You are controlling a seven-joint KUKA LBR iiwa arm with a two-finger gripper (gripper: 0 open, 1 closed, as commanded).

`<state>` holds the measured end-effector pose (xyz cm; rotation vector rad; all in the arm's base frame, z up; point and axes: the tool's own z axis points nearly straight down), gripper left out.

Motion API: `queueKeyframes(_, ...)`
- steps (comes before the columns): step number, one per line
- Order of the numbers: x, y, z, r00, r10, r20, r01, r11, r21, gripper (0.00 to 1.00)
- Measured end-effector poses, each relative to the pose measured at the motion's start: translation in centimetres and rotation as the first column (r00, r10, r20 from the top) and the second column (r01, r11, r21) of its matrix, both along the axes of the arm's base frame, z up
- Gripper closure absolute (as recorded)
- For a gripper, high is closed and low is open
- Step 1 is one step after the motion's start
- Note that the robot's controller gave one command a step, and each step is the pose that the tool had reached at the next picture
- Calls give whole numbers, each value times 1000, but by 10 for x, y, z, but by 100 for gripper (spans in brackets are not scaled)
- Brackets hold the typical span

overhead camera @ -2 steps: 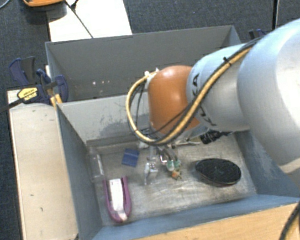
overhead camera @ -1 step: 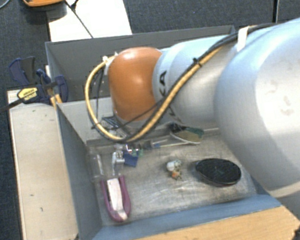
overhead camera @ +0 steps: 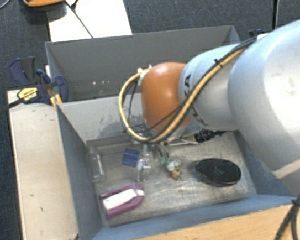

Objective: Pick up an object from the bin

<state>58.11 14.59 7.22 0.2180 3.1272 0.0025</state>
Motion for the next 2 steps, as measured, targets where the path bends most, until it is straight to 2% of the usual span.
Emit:
queueKeyframes(1,1,4,3,1000,3,6,-3,1000,2,100)
queueKeyframes(2,-1,-2,132,1000,-6,2,6,1000,2,100)
